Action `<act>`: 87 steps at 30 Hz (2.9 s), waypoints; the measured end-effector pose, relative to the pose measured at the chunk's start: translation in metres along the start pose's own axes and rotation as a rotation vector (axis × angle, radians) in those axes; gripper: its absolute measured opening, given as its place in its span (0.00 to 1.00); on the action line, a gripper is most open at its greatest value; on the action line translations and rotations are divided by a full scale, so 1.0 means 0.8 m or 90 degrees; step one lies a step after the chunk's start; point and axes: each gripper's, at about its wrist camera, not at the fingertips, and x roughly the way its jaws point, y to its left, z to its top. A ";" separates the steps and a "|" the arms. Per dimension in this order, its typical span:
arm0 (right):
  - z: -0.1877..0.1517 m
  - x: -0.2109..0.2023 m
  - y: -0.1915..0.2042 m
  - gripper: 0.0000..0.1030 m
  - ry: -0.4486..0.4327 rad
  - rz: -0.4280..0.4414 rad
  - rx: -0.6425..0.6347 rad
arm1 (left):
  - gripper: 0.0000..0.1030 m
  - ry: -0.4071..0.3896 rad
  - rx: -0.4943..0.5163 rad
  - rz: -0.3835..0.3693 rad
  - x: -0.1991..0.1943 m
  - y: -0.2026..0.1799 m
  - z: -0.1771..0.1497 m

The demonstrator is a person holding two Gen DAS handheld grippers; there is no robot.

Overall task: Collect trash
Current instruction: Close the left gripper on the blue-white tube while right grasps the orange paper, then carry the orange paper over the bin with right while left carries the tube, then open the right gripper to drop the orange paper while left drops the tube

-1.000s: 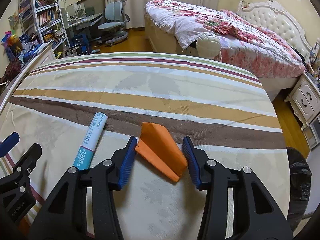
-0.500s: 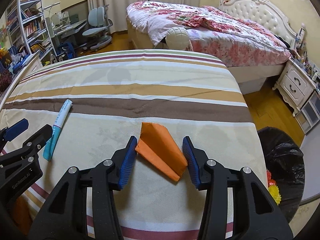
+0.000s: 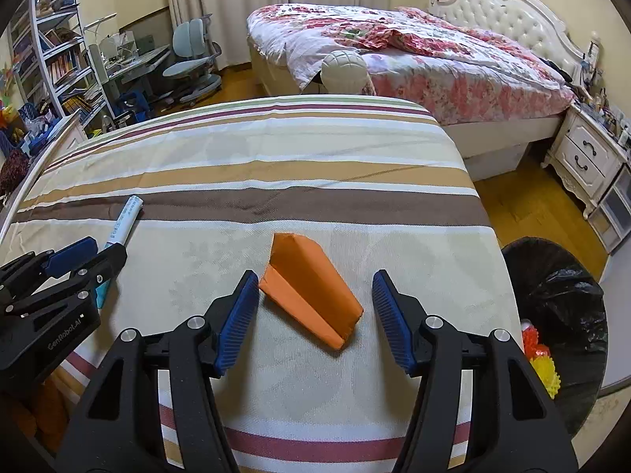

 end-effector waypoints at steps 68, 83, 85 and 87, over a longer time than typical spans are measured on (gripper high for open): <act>-0.092 -0.151 -0.238 0.45 -0.163 -0.212 0.186 | 0.16 -0.196 0.174 -0.189 -0.093 -0.273 -0.013; -0.095 -0.131 -0.271 0.45 -0.153 -0.222 0.214 | 0.16 -0.168 0.202 -0.188 -0.063 -0.323 -0.004; -0.094 -0.128 -0.273 0.45 -0.150 -0.224 0.215 | 0.16 -0.166 0.205 -0.189 -0.060 -0.327 -0.003; -0.093 -0.125 -0.276 0.45 -0.146 -0.225 0.218 | 0.16 -0.163 0.208 -0.189 -0.058 -0.329 -0.001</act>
